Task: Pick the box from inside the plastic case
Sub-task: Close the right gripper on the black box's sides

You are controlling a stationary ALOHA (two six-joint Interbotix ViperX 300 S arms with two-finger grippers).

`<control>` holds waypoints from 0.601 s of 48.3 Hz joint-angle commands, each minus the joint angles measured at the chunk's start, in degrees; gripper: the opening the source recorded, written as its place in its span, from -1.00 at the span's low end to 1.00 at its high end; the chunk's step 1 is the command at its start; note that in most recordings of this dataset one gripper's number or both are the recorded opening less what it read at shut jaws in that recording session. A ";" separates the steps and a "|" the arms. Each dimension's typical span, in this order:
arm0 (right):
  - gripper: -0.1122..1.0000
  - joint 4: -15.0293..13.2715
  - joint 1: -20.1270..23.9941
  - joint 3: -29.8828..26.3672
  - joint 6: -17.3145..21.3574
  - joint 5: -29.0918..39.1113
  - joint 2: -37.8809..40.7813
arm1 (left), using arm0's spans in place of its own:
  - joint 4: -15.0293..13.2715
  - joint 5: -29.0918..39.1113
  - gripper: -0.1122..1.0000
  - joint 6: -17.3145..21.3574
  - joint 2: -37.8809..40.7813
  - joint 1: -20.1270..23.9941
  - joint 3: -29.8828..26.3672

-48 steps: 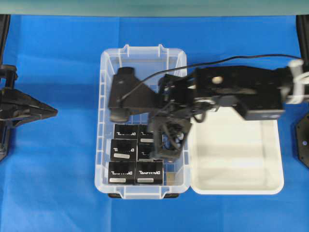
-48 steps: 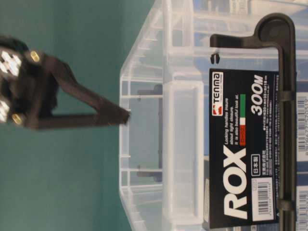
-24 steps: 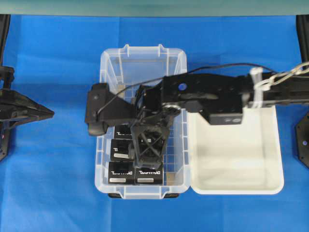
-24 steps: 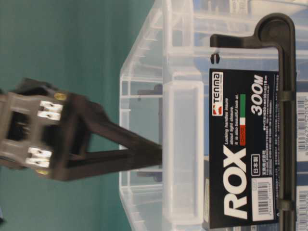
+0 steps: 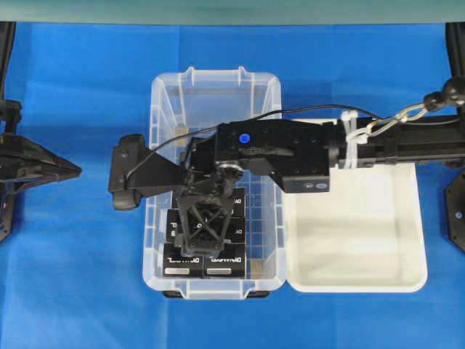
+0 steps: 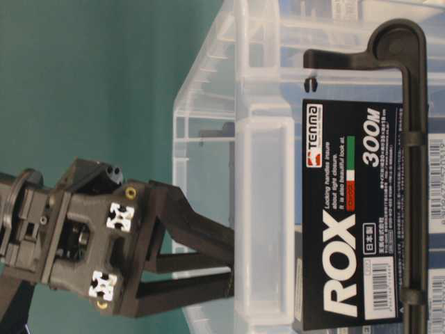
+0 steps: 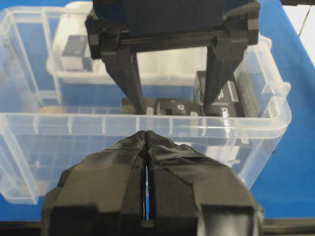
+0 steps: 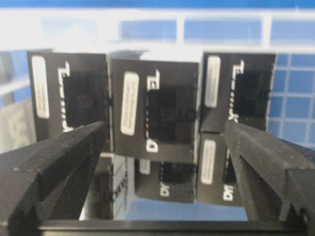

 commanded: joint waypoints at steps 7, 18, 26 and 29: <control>0.98 0.70 0.44 -1.05 -0.18 -0.44 1.76 | 0.09 -0.26 -0.85 0.00 0.26 0.09 -1.49; 0.98 0.70 0.44 -1.05 -0.26 -1.67 2.90 | 0.09 -0.26 -0.85 0.00 0.26 0.09 -1.32; 0.98 0.53 0.09 -1.05 -0.35 -1.67 3.43 | 0.09 -0.26 -0.85 0.00 0.26 0.09 -1.32; 0.98 0.53 -0.09 -1.05 -0.35 -1.67 3.43 | 0.09 -0.26 -0.85 0.00 0.18 0.00 -1.32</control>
